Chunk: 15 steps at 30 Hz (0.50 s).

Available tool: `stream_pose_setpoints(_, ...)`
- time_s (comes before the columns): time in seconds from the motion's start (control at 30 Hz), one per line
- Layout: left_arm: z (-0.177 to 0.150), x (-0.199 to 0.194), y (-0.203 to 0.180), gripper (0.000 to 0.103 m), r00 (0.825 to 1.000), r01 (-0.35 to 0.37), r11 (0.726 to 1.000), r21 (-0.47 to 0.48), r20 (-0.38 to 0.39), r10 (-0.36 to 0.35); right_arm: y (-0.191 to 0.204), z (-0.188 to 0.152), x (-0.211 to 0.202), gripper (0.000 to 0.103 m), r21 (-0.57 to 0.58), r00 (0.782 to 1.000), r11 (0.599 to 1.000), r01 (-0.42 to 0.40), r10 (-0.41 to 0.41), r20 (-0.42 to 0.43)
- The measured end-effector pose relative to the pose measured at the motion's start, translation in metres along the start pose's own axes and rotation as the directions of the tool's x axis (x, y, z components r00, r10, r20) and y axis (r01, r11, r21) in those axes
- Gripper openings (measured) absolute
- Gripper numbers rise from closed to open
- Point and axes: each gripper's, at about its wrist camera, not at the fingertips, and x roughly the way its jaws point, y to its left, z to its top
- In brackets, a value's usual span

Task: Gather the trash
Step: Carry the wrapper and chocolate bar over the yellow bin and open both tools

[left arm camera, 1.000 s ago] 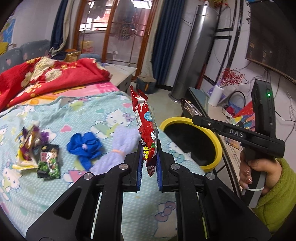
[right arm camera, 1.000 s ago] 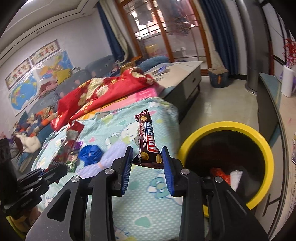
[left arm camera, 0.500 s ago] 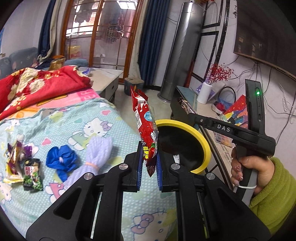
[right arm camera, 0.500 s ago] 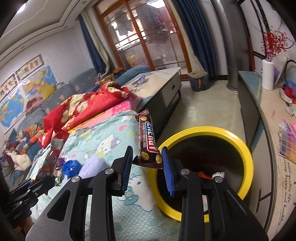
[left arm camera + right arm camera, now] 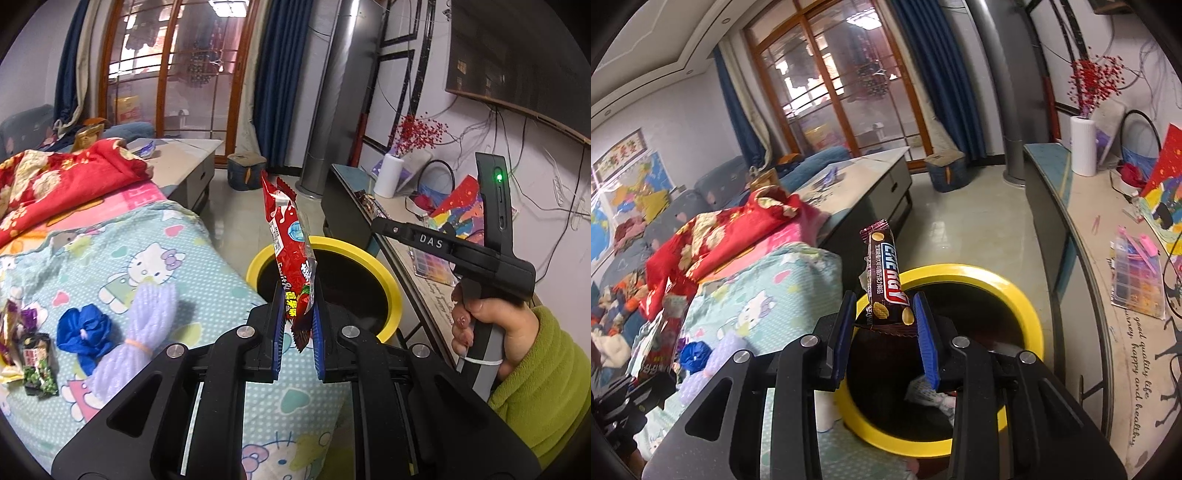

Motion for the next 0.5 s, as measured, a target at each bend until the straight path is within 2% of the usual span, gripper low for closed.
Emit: stream_pose_setpoints(0.5, -0.002, 0.044, -0.026, 0.008, 0.996, 0.077, 0.995, 0.059, -0.057, -0.073, -0.039, -0.008, 0.012, 0.031, 0.079, 0.998, 0.996, 0.049, -0.046, -0.039)
